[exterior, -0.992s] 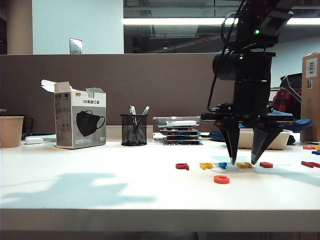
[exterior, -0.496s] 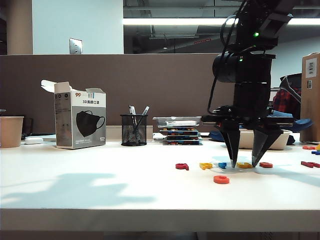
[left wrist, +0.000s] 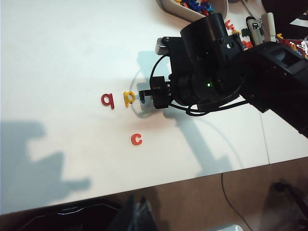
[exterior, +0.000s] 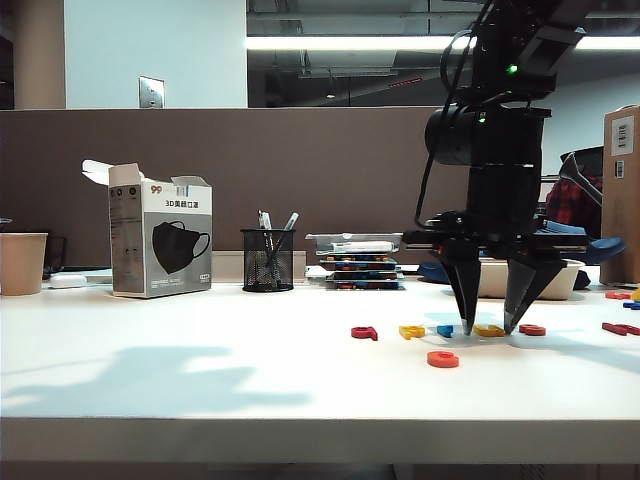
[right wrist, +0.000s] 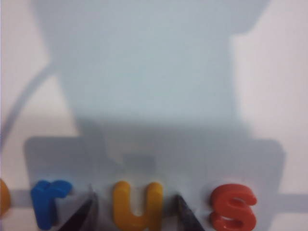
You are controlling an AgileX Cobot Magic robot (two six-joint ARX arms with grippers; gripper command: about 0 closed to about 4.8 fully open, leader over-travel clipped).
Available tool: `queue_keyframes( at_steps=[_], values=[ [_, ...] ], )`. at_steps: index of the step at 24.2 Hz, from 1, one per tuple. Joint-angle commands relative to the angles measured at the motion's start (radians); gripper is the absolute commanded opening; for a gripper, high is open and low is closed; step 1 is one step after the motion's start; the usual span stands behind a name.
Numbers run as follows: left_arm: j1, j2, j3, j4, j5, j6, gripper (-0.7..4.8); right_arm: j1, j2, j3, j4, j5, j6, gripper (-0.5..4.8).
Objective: Select the appropriate letters from the row of letter magnets placed on the table to arrange into the word "cup".
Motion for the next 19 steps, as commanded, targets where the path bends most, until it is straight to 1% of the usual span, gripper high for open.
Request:
queue_keyframes(
  at_steps=[1,2,7,8,9,19],
  values=[
    [0.000,-0.003,0.003,0.002,-0.005,-0.002,-0.05,0.002,0.013,-0.005,-0.021,-0.017,0.005,1.82],
    [0.000,-0.003,0.003,0.002,-0.004,-0.002,-0.05,0.002,0.013,-0.005,-0.021,-0.017,0.005,1.66],
    [0.000,-0.003,0.003,0.002,-0.004,-0.002,-0.05,0.002,0.013,-0.005,-0.021,-0.017,0.005,1.65],
    [0.000,-0.003,0.003,0.002,-0.005,-0.002,-0.05,0.002,0.013,-0.005,-0.021,-0.017,0.005,1.26],
    [0.000,-0.003,0.003,0.002,-0.005,-0.002,-0.05,0.002,0.013,-0.005,-0.021,-0.017,0.005,1.11],
    [0.000,-0.003,0.003,0.002,-0.004,-0.002,-0.05,0.002,0.013,-0.005,-0.019,-0.016,0.004,1.12]
  ],
)
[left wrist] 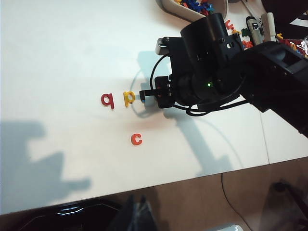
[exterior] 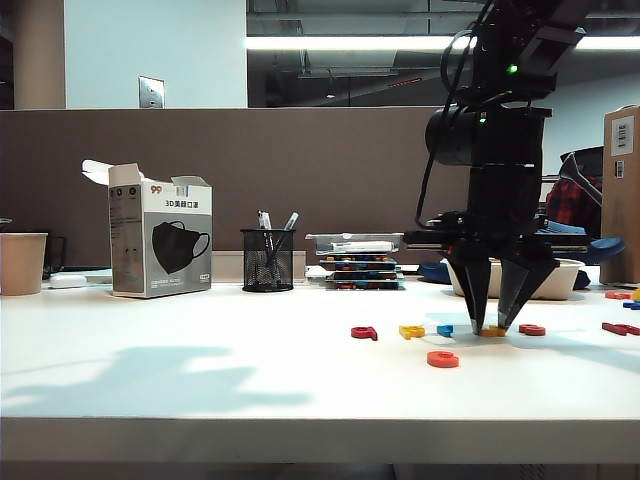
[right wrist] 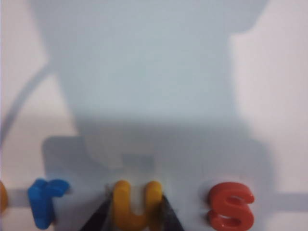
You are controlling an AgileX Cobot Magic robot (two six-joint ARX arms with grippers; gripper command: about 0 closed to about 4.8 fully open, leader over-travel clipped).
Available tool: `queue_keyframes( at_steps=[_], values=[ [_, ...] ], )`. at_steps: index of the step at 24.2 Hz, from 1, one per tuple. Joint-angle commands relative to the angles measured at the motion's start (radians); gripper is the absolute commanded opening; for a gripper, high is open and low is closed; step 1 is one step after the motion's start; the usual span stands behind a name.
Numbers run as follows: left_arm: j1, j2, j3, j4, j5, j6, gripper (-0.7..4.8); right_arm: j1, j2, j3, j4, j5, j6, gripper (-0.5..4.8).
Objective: Select the appropriate letters from the row of letter magnets placed on the table to arrange into the word "cup".
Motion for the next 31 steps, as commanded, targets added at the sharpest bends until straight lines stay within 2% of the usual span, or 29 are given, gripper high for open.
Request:
queue_keyframes(
  at_steps=[1,16,27,31],
  values=[
    [0.000,-0.003,0.003,0.002,-0.005,-0.002,-0.05,0.003,0.012,-0.007,-0.014,-0.016,0.002,1.12],
    [0.000,-0.003,0.003,0.003,-0.005,-0.002,-0.05,0.003,-0.077,0.002,-0.048,-0.013,-0.005,1.12],
    [0.000,-0.003,0.003,0.003,-0.005,-0.002,-0.05,0.005,-0.219,-0.006,-0.140,-0.013,0.085,1.12],
    [0.000,-0.003,0.003,0.003,-0.004,-0.002,-0.05,0.006,-0.283,-0.069,-0.127,-0.014,0.107,1.12]
  ],
)
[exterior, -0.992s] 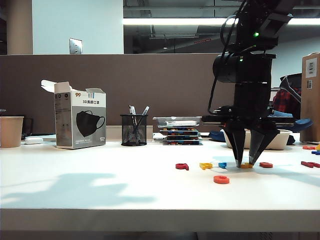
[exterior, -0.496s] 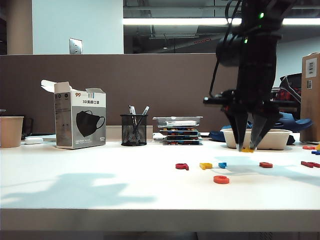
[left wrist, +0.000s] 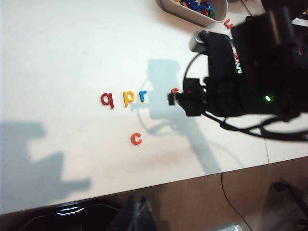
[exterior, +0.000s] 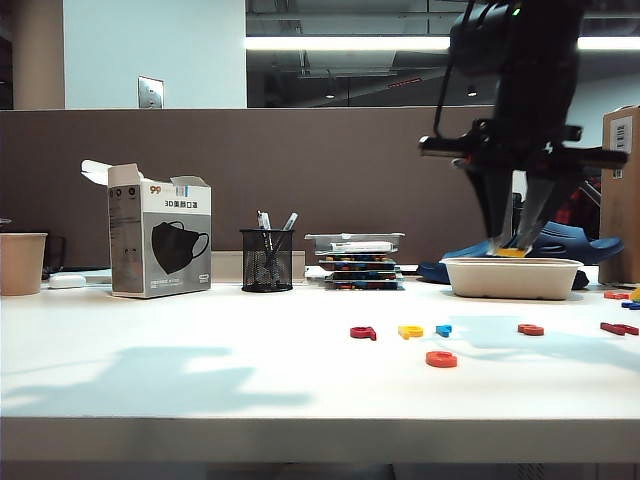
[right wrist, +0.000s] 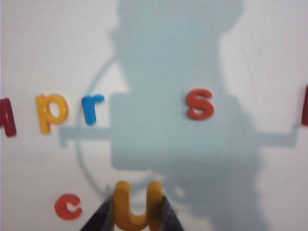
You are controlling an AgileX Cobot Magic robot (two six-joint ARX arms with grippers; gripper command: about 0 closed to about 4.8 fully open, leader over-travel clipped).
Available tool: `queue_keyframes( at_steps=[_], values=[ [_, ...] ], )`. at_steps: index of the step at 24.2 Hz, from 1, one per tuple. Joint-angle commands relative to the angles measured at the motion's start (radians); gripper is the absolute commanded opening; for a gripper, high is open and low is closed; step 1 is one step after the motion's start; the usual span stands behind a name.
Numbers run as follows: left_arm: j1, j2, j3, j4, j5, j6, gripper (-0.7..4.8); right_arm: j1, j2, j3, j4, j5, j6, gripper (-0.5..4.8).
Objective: Select the appropriate letters from the row of letter magnets placed on the table to arrange into the word "cup".
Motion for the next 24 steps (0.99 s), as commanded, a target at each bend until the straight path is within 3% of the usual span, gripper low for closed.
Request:
queue_keyframes(
  at_steps=[1,7,16,24],
  values=[
    [0.000,-0.003,0.003,0.002,-0.004,-0.002,-0.05,0.002,-0.060,-0.061,0.012,-0.003,0.015,1.12],
    [0.000,-0.003,0.003,0.003,-0.005,-0.002,-0.05,0.016,-0.121,-0.159,0.058,-0.006,0.034,1.12],
    [0.000,-0.003,0.003,0.002,-0.004,-0.002,-0.05,0.122,-0.125,-0.269,0.166,-0.006,0.074,1.12],
    [0.000,-0.003,0.003,0.002,-0.004,-0.002,-0.05,0.126,-0.118,-0.361,0.255,-0.024,0.088,1.12]
  ],
)
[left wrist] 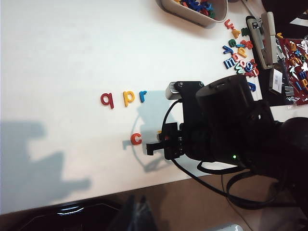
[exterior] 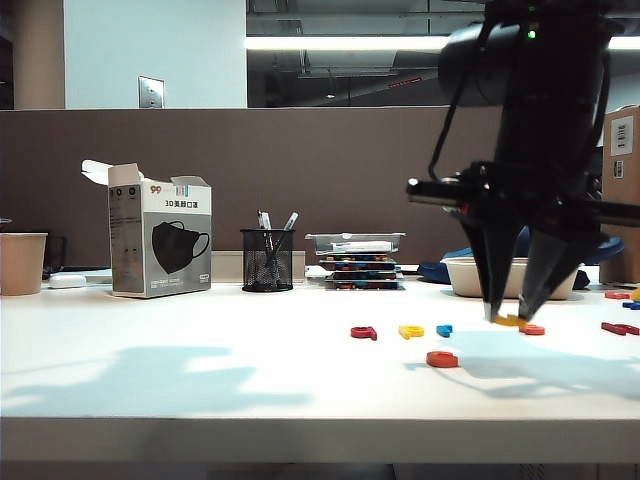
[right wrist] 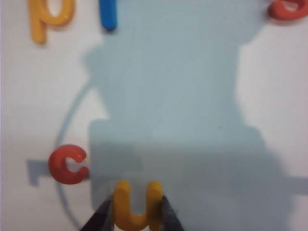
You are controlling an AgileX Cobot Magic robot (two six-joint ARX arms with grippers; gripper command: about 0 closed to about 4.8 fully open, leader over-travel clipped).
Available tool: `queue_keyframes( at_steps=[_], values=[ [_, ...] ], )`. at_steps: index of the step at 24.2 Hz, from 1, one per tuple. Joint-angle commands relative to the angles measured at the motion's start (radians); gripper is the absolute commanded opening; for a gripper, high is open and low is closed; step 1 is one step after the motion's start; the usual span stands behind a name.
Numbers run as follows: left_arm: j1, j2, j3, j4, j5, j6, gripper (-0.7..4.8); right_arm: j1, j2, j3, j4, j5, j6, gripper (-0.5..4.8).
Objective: Select the appropriate letters from the row of letter magnets placed on the table to arrange into the word "cup".
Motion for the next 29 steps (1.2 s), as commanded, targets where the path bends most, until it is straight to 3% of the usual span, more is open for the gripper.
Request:
queue_keyframes(
  at_steps=[1,29],
  values=[
    [0.000,-0.003,0.003,0.003,-0.004,-0.002,-0.05,0.002,0.004,-0.022,0.053,0.000,0.003,1.12],
    [0.000,-0.003,0.003,0.003,-0.004,-0.002,-0.05,0.001,0.046,-0.060,0.122,0.000,-0.003,1.17]
  ],
)
